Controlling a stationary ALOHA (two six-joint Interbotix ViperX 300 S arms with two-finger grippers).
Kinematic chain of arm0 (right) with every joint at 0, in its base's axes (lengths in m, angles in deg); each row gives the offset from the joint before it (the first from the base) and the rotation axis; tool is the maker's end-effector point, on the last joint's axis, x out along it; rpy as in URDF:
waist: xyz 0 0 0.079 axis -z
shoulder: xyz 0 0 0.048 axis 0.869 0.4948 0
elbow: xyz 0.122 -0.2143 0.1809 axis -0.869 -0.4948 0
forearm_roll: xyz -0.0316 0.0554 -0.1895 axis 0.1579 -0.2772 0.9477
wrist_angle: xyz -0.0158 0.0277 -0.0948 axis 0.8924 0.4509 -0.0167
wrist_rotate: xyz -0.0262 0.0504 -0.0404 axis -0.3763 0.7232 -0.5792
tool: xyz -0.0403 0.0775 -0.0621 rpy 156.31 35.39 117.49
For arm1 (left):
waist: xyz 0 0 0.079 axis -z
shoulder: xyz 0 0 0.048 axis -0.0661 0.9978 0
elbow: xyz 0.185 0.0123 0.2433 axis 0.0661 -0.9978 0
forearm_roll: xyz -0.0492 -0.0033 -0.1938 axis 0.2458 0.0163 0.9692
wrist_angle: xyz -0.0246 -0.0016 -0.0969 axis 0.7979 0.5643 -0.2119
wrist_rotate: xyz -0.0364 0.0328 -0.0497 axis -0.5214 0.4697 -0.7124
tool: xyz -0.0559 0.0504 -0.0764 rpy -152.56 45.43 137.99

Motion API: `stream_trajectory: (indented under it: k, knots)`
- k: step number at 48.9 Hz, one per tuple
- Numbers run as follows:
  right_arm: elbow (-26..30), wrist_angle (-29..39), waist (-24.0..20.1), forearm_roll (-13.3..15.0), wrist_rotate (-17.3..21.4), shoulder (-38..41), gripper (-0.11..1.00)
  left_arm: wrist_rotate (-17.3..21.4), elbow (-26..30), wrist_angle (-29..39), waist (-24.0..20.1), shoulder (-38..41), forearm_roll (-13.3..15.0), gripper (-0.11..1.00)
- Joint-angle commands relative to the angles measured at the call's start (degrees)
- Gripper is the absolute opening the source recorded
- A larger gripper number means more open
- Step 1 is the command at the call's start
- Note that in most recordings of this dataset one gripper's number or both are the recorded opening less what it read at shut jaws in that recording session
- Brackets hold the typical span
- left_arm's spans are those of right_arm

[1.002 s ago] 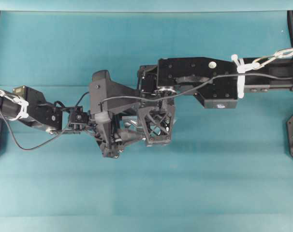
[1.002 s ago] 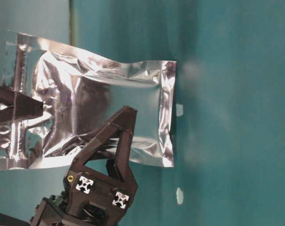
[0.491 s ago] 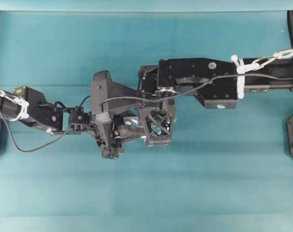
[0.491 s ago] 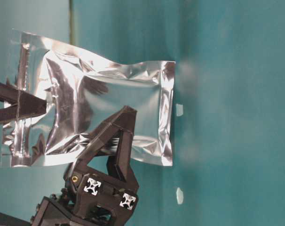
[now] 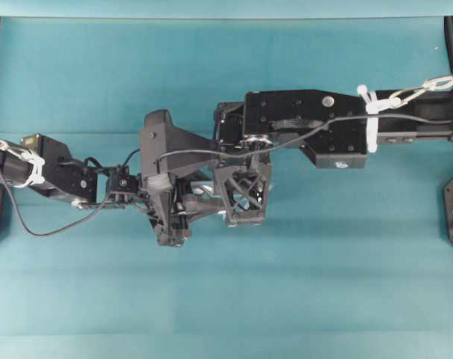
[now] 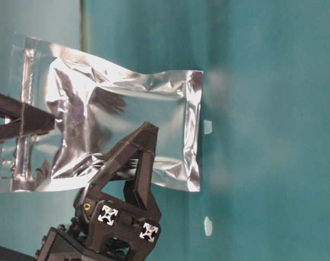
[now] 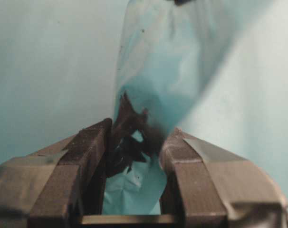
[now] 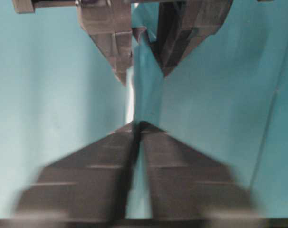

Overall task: Hand over the silver zip bag and make it stand upright.
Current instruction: 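Open the right gripper and pull the right arm back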

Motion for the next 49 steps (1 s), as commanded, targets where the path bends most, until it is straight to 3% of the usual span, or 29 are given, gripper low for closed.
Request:
stream_trajectory:
  k: [1,6,10,49]
  knots:
    - [0.35,-0.26,-0.18,-0.26,0.00,-0.62,0.49,0.00,0.26,-0.26,0.44,-0.18,-0.09,0.32]
    - [0.35,-0.44,-0.53,-0.09,-0.09,-0.62,0.79,0.00,0.18,-0.18,0.62,-0.09,-0.09,0.32]
    - [0.35,-0.88,-0.88,0.26,-0.18,-0.62,0.91,0.00,0.18,-0.26,0.70,-0.09,-0.09,0.32]
    - [-1.14,-1.32,-0.79,1.67,0.18,-2.55,0.90,1.67,0.26,0.97,1.23,-0.09,-0.09,0.30]
